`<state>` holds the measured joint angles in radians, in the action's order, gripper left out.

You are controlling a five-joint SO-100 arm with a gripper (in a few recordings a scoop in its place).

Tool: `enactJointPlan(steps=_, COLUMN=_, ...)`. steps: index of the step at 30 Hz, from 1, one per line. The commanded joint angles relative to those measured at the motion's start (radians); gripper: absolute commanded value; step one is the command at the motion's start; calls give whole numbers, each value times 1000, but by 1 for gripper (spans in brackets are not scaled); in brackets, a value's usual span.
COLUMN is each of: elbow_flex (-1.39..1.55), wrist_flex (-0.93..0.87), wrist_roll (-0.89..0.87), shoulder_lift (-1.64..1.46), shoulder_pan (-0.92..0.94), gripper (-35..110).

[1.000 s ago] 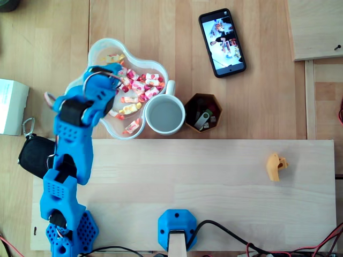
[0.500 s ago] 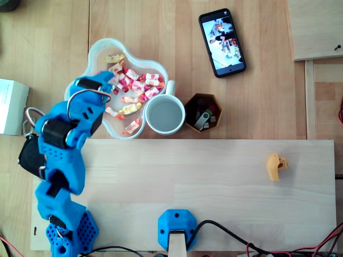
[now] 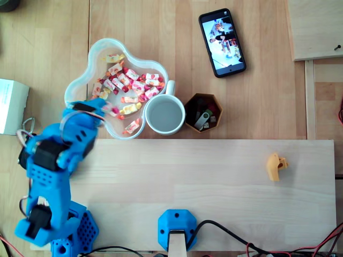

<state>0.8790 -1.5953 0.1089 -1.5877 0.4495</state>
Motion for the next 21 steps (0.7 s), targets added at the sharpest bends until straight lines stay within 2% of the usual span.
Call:
enactJointPlan(steps=1, elbow_flex=170, wrist_flex=109, wrist_roll=0, shoulder_lift=-115, shoulder_pan=89, gripper=-3)
enactJointPlan(steps=6, elbow_flex=434, wrist_flex=278, wrist_roll=0, shoulder_lift=-204, shoulder_pan=158, gripper=-3)
enactJointPlan(steps=21, elbow_flex=1062, wrist_flex=845, wrist_roll=-2, shoulder_lift=-528, shoulder_pan=175, gripper=-3)
